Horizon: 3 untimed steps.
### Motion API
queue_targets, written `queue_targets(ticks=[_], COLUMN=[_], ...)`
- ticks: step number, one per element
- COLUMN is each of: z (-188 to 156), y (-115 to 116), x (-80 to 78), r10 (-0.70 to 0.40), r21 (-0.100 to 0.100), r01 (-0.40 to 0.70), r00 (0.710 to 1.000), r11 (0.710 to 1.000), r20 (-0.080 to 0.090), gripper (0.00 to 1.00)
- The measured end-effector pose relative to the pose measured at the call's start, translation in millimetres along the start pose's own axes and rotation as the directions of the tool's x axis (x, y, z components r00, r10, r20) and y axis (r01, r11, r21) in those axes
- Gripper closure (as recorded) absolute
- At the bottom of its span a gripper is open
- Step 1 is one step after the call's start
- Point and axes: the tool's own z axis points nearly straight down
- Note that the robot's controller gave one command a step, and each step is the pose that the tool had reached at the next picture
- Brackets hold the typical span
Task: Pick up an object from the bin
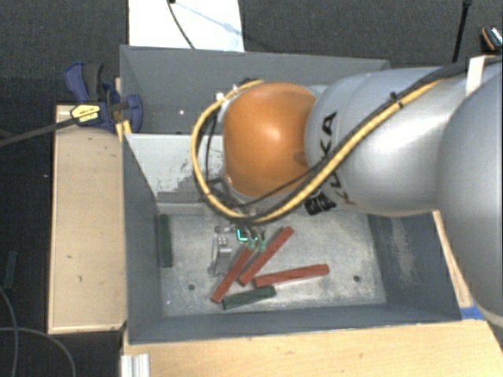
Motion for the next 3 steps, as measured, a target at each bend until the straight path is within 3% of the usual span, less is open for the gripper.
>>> queue_targets(ticks=[1, 2, 3], z=[112.5, 121.8, 122.2], y=[-36.8, -93.8, -162.7], x=[-45.9, -43.4, -6.5], r10=[-0.127, -0.242, -0.496], r21=[0.002, 0.001, 0.003], r01=[0.127, 0.242, 0.496], r00=[0.992, 0.97, 0.868], r11=[0.992, 0.97, 0.869], r20=[0.002, 0.008, 0.006], gripper=[0.0, 0.0, 0.0])
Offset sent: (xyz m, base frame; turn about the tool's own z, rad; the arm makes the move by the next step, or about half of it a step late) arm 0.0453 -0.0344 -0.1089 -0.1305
